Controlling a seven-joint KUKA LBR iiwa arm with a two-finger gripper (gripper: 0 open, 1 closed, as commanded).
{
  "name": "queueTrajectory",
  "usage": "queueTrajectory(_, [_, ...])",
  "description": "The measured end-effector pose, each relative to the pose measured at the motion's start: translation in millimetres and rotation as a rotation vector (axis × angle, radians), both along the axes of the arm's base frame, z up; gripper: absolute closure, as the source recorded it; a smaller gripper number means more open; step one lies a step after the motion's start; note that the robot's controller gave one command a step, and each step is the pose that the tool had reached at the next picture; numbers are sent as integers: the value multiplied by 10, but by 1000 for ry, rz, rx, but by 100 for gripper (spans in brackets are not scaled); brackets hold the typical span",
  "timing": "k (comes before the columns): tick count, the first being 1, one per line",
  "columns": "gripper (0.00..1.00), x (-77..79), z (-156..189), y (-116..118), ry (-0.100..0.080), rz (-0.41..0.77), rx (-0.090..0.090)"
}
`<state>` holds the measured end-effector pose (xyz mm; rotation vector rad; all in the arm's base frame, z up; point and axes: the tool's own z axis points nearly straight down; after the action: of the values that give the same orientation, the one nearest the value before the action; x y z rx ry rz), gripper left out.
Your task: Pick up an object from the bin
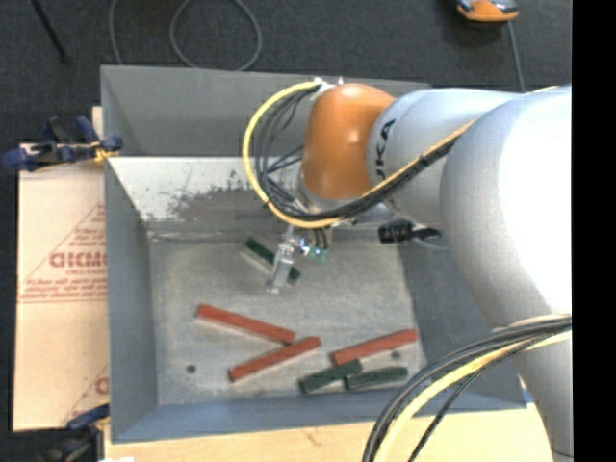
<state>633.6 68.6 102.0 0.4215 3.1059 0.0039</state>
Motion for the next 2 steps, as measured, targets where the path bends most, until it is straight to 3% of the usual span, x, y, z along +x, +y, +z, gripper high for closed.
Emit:
queueTrajectory(1, [0,75,144,-44,1,-137,0])
queueTrajectory(2, [0,166,-324,68,15,-244,-1])
